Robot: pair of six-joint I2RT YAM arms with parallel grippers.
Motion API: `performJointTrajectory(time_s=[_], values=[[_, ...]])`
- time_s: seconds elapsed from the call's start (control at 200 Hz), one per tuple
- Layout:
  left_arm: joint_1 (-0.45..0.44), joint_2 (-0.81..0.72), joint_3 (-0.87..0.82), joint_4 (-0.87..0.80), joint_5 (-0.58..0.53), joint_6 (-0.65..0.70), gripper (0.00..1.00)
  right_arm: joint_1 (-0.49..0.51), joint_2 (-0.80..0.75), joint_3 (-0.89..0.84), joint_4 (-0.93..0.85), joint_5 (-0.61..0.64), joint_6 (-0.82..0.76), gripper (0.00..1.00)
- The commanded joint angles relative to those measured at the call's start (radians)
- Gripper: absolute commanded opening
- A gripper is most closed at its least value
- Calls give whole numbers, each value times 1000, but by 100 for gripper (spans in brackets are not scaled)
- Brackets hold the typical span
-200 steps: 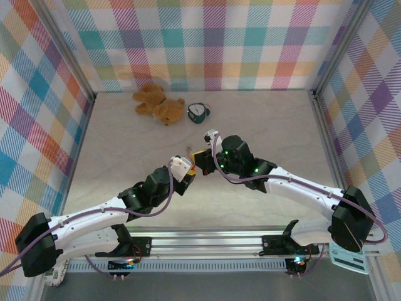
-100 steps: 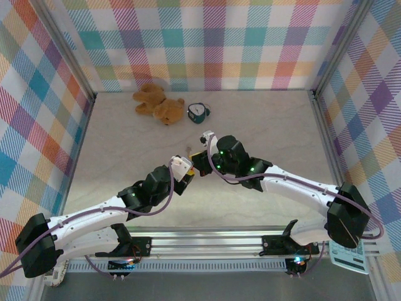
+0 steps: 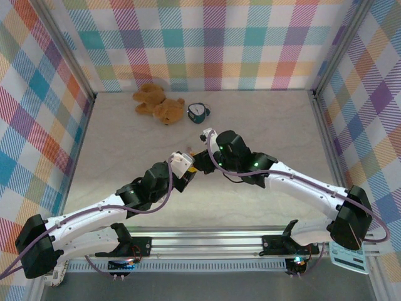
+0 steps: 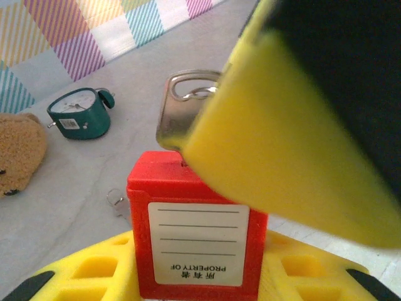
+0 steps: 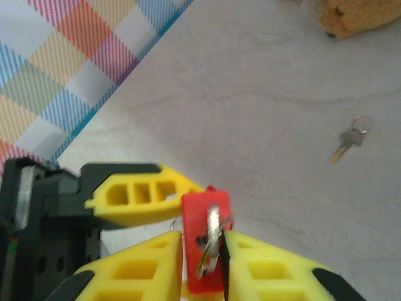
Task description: Unlock with the key
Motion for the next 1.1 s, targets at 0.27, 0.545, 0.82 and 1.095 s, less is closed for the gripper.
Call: performJointTrajectory(time_s=[0.27,0.545,0.82,1.095], values=[[8,-13,-4,79,2,-52,26,-34,-90,137,-188,21,-50,41],[8,-18,0,71,10,-46,26,-65,-76,154,-188,38,-53,46],[6,-15,14,65,18,-44,26,-76,47,200,-167,4,-57,46],[6,-34,20,66,6,-20,26,-76,34,114,-145,-5,-32,34]])
